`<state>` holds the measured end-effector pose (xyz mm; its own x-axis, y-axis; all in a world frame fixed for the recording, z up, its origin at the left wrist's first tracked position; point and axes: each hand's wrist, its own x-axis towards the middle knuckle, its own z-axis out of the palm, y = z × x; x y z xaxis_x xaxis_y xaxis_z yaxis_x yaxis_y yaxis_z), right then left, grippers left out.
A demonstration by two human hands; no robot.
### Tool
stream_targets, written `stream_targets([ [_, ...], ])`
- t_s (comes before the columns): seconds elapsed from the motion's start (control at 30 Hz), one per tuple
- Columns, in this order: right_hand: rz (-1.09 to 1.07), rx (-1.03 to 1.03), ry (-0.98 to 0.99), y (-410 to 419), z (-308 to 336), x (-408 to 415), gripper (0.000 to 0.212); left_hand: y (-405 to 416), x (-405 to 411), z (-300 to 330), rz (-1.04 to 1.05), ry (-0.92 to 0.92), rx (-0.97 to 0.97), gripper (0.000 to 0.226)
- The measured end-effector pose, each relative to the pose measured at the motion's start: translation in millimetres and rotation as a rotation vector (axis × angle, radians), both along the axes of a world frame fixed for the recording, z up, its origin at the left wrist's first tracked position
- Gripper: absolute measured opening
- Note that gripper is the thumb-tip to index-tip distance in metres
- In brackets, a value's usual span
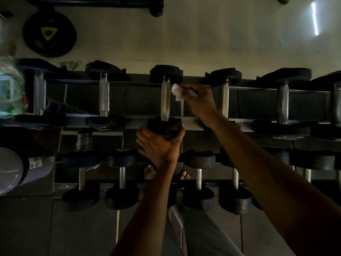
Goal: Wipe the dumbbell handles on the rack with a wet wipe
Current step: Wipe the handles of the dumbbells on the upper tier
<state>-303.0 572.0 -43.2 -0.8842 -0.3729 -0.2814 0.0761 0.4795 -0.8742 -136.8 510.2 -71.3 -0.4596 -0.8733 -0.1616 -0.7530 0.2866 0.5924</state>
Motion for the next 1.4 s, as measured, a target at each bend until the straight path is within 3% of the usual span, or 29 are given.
stream_targets([
  [0.13, 0.019, -0.003, 0.016, 3, -5, 0, 0.019, -8, 3, -3, -0.032, 0.092, -0.053, 0.108],
  [0.23, 0.022, 0.010, 0.009, 4, -5, 0, 0.018, -13, 4, -1, -0.070, 0.063, -0.066, 0.098],
  [0.4, 0.058, 0.023, 0.063, -2, -2, -3, 0.017, 2, 11, 9, -0.071, -0.095, -0.111, 0.117],
  [0.5, 0.064, 0.032, 0.084, -7, 0, -5, 0.017, 8, 1, 12, 0.004, -0.019, -0.026, 0.124],
  [0.67, 0.121, 0.050, 0.158, -11, 1, -9, 0.016, -12, 6, 2, 0.000, 0.226, 0.036, 0.104],
  [0.9, 0.067, 0.059, 0.259, -23, -6, -4, 0.028, -37, 12, 7, -0.100, 0.262, 0.106, 0.097],
  [1.0, 0.047, 0.157, 0.432, -31, -9, 3, 0.028, -39, 12, 7, -0.057, 0.293, 0.175, 0.093],
  [1.1, 0.014, 0.209, 0.593, -41, -6, 6, 0.020, -43, 14, 8, -0.053, 0.253, 0.186, 0.097],
  [1.23, -0.075, 0.250, 0.611, -45, -5, 10, 0.012, -41, 16, 12, -0.148, 0.144, 0.092, 0.103],
  [1.4, -0.021, 0.315, 0.622, -37, -12, 7, 0.016, -58, 22, 14, -0.199, 0.146, 0.251, 0.079],
])
